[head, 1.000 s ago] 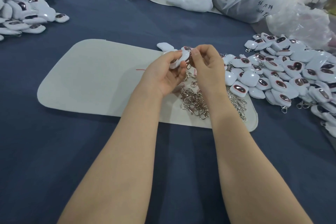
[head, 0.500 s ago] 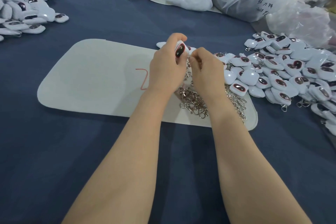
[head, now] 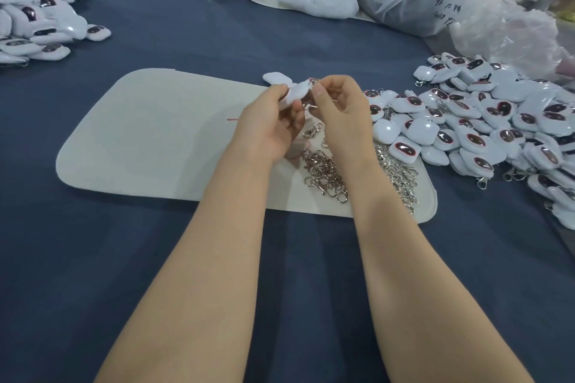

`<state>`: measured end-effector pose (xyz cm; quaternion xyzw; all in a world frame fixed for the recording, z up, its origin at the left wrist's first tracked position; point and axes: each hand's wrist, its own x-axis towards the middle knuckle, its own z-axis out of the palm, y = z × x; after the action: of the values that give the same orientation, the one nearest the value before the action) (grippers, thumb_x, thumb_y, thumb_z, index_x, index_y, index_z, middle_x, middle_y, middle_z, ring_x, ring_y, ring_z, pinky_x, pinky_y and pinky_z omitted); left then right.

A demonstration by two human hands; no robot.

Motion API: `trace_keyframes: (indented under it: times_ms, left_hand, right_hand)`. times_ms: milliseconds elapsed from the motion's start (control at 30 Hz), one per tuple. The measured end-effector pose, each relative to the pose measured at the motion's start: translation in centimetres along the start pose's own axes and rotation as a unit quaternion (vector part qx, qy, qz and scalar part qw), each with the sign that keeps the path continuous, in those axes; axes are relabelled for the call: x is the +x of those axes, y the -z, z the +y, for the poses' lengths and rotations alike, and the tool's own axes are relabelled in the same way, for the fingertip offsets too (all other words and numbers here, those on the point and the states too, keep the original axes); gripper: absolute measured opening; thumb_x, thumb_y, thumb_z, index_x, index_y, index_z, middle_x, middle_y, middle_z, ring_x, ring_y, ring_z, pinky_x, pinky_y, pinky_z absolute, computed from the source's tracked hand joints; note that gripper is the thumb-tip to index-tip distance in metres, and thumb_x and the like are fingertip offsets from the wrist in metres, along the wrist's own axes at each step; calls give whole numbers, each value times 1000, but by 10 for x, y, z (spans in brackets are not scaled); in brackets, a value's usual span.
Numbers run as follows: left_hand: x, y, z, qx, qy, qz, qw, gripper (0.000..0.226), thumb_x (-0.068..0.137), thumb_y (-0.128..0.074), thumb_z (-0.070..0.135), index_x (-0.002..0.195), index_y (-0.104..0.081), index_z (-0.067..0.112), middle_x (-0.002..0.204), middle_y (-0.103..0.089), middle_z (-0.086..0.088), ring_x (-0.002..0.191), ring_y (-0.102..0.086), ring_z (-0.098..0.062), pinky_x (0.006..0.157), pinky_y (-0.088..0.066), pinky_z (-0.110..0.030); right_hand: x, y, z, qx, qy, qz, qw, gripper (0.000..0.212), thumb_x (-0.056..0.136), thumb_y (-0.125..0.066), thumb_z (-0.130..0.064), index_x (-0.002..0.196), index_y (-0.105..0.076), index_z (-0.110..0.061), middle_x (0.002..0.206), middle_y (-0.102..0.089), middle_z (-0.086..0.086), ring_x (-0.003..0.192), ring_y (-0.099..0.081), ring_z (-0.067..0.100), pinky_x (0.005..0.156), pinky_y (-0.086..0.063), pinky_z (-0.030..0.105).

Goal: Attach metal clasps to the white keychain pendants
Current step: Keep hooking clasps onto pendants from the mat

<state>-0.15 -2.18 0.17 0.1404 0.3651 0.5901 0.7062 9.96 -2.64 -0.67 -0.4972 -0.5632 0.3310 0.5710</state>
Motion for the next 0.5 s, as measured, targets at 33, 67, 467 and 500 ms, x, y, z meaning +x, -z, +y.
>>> trace_keyframes:
  times_ms: [33,67,467,500]
  left_hand:
    - [0,0,0,-11,10,-5,1000,16,95,-48,9,82,-57,8,53,-60,1,43,-51,-3,45,-46,-14]
    - [0,0,1,-11,15,-8,1000,16,95,-48,10,83,-58,8,54,-61,0,43,-51,-3,45,-46,-14]
    - [3,1,-2,91,-50,32,994,12,96,-54,15,87,-60,11,71,-57,-2,47,-50,-6,45,-45,-14]
    - [4,1,-4,146,-104,45,983,8,95,-54,14,90,-60,12,74,-57,-2,53,-51,-8,49,-46,-16]
  right_hand:
    - [0,2,-1,17,-1,-7,1000,15,91,-57,-7,82,-55,-18,84,-61,-3,79,-60,8,82,-53,35]
    - [1,4,-2,32,-1,-15,999,14,91,-57,-6,82,-55,-17,83,-61,-3,76,-59,4,78,-53,31]
    - [5,13,-4,48,-58,-82,994,14,91,-58,-7,78,-57,-11,60,-59,-7,53,-51,5,59,-45,18]
    - [6,13,-3,22,-61,-81,995,15,91,-59,-8,76,-56,-11,55,-58,-10,50,-50,4,57,-44,18]
